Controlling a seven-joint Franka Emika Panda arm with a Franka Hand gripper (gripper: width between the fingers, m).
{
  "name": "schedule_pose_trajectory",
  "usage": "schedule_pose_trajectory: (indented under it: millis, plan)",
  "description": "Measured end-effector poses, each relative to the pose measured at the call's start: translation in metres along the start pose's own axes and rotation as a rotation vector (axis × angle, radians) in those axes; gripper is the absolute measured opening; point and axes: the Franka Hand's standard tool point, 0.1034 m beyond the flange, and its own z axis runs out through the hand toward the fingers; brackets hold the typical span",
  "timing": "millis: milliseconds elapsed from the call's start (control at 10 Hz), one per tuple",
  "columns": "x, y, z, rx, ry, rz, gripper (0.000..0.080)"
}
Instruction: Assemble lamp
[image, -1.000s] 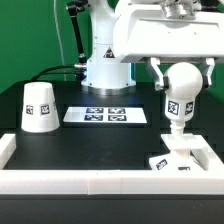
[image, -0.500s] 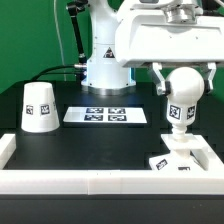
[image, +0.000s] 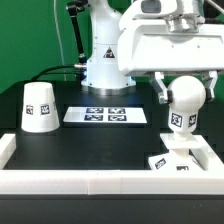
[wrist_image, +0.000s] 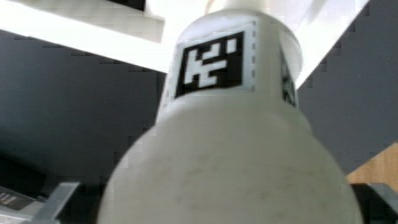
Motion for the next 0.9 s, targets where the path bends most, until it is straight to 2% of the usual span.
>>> schedule_pose_trajectory:
  millis: [300,500,600,900]
  plan:
    - [-0.0088,-0.0029,0.0012,-0.002,0.0,-0.003,0.0579]
    - [-0.0086,-0.0024,0.0014,-0.002,0.0,-0.003,0.058]
    - [-0.0086,-0.0024,0.0014,-0.002,0.0,-0.003,0.0672]
    - [-0.0086,-0.0024,0.0014,-0.002,0.0,-0.003,0.0699]
